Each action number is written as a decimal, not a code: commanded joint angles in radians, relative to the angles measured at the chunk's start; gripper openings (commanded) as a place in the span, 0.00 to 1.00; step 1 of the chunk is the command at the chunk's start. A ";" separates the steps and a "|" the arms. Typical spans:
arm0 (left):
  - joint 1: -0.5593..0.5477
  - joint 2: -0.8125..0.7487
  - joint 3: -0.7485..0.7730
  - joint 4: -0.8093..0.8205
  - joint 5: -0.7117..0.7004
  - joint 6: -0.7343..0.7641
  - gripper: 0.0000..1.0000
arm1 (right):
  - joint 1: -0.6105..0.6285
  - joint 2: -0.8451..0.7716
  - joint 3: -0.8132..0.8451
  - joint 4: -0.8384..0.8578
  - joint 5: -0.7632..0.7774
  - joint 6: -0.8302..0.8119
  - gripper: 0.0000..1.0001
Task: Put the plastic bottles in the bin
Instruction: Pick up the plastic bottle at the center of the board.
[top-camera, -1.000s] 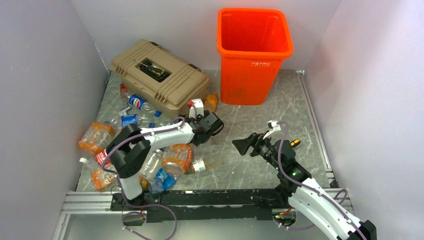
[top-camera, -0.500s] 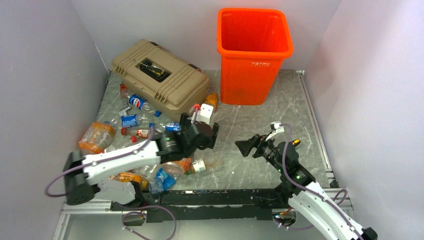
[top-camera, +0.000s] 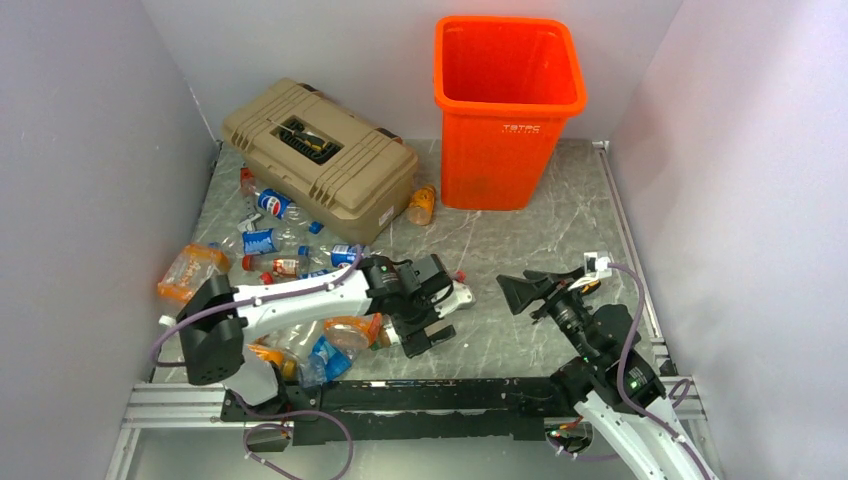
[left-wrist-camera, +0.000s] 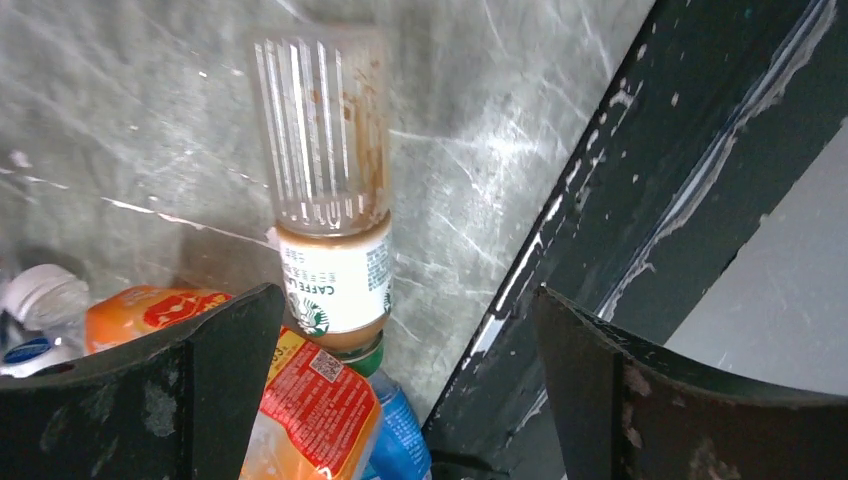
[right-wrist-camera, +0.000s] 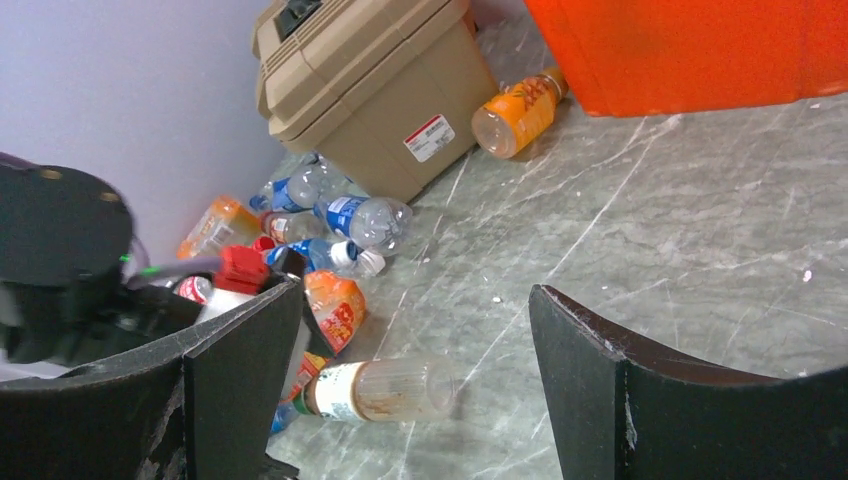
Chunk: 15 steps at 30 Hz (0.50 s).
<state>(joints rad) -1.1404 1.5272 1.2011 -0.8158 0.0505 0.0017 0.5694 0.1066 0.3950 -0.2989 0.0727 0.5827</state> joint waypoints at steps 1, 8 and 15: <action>0.033 0.052 0.007 -0.003 0.110 0.089 0.99 | 0.003 -0.024 0.060 -0.079 0.019 -0.007 0.88; 0.094 0.191 0.039 0.065 0.091 0.106 0.99 | 0.003 -0.058 0.035 -0.083 0.014 0.019 0.88; 0.130 0.259 0.036 0.131 0.084 0.084 0.97 | 0.003 -0.052 0.020 -0.067 0.007 0.020 0.88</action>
<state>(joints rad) -1.0138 1.7813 1.2072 -0.7441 0.1265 0.0853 0.5694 0.0566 0.4179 -0.3828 0.0772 0.5957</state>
